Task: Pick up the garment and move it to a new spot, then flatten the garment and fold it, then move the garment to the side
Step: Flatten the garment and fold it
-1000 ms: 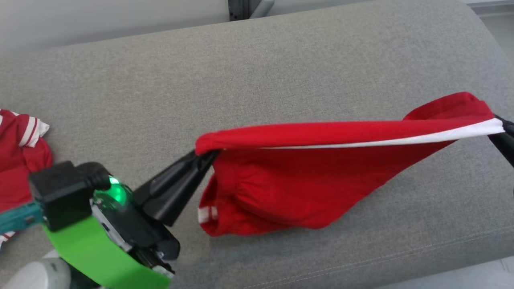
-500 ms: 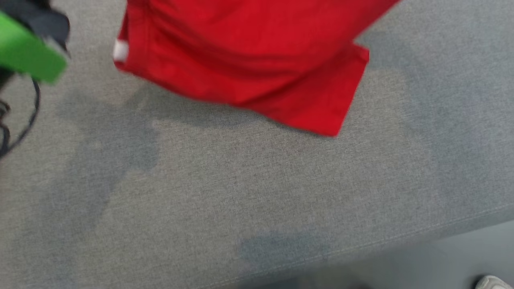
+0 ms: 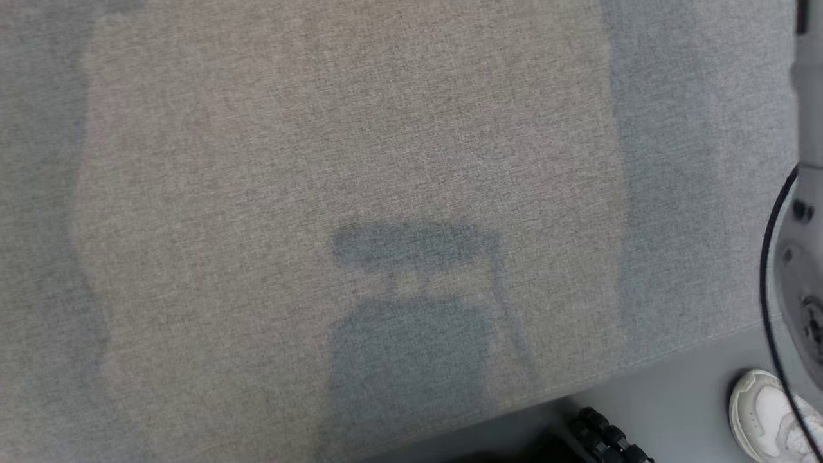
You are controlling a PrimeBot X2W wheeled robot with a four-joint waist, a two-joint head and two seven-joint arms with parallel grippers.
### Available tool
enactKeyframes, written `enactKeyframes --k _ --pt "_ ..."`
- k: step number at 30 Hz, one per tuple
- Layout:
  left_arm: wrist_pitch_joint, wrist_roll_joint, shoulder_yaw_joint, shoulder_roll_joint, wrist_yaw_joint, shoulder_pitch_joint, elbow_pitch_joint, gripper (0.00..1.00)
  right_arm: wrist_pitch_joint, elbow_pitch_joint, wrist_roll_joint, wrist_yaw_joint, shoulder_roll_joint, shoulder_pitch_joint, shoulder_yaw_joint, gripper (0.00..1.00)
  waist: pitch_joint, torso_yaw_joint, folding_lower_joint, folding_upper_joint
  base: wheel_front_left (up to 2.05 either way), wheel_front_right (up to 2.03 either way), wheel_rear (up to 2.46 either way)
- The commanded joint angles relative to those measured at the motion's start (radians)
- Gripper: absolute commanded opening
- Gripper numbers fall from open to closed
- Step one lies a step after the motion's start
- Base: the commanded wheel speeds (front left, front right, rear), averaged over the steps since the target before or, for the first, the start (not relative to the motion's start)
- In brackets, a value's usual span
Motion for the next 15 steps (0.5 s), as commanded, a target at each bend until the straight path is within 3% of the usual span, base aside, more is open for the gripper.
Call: enactKeyframes --k 1,8,15 --pt "-0.061 0.010 -0.017 0.014 -0.009 0.055 0.058 0.00 -0.056 0.056 -0.011 -0.005 0.007 0.069 0.017 0.00 0.027 -0.031 -0.0002 0.0091 0.00 0.00 0.00" --pt "-0.172 -0.039 -0.062 0.009 -0.024 0.317 0.165 0.00 -0.168 0.176 0.014 -0.004 -0.005 0.277 0.141 0.00 -0.020 -0.024 -0.0002 0.0091 0.00 0.00 0.00" --pt "-0.191 -0.096 -0.036 0.035 -0.026 0.651 0.076 0.00 -0.222 0.147 0.078 -0.006 -0.135 0.548 0.280 0.00 -0.110 0.000 -0.0002 0.0091 0.00 0.00 0.00"
